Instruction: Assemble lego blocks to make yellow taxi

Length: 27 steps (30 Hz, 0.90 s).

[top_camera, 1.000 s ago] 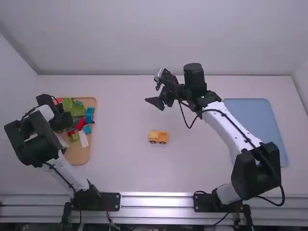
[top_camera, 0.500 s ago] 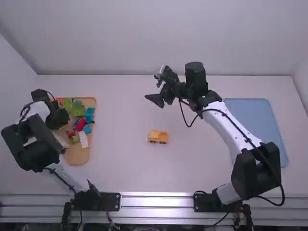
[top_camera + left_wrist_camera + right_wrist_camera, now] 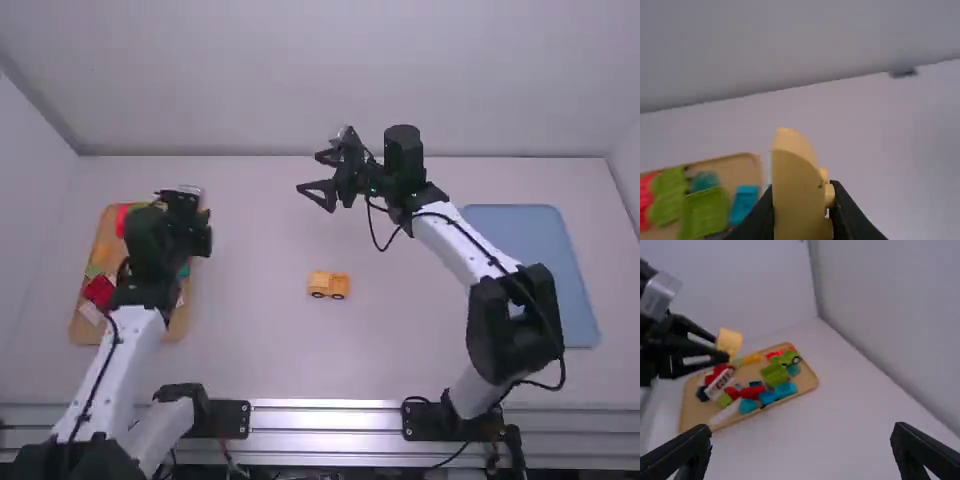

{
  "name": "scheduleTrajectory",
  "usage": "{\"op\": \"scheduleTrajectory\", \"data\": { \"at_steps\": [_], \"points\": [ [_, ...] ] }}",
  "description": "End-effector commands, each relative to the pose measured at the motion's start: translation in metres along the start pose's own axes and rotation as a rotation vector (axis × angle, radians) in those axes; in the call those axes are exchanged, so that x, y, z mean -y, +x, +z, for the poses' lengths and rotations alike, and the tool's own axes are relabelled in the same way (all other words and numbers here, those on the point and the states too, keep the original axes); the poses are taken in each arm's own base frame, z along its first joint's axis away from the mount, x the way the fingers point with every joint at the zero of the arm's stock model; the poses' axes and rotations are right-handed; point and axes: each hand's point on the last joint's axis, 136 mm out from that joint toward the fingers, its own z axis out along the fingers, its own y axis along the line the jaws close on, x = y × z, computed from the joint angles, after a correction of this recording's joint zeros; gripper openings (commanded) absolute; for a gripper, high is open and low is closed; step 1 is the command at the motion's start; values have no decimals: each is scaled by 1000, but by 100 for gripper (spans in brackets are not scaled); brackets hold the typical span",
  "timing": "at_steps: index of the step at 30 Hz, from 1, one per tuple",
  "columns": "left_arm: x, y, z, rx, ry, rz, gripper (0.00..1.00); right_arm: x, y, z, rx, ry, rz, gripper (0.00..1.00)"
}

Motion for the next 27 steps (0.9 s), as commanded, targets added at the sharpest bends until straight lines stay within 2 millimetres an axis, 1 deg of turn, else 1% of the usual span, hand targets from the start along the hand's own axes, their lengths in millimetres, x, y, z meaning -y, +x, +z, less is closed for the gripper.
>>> {"op": "scheduleTrajectory", "data": {
  "at_steps": [1, 2, 3, 4, 9, 11, 13, 16, 21, 24, 27],
  "points": [
    [34, 2, -5, 54, 83, 26, 10, -26, 0, 8, 18, -196, 78, 92],
    [38, 2, -5, 62, 94, 31, 9, -27, -1, 9, 20, -203, 78, 91],
    [47, 1, -5, 78, 118, 37, 7, -29, 1, 12, 19, -210, 82, 90],
    [69, -3, -4, 121, 187, 51, 6, -33, 4, 21, 13, -219, 83, 89],
    [98, -14, 4, 188, 258, 48, 6, -33, 16, 37, -9, -164, 78, 88],
    [105, -18, 7, 206, 276, 34, 6, -32, 20, 41, -15, -142, 80, 88],
    [122, -23, 13, 239, 330, 38, 6, -30, 23, 47, -11, -101, 102, 88],
    [130, -25, 20, 258, 347, 31, 6, -32, 22, 51, 17, -87, 117, 87],
    [136, -32, 26, 295, 376, -44, 4, -23, 25, 50, 56, -31, 134, 83],
    [143, -41, 22, 335, 418, -48, 4, -23, 29, 50, 54, -27, 138, 83],
    [142, -46, 21, 353, 420, -66, 5, -23, 28, 50, 56, -29, 158, 81]
  ]
}}
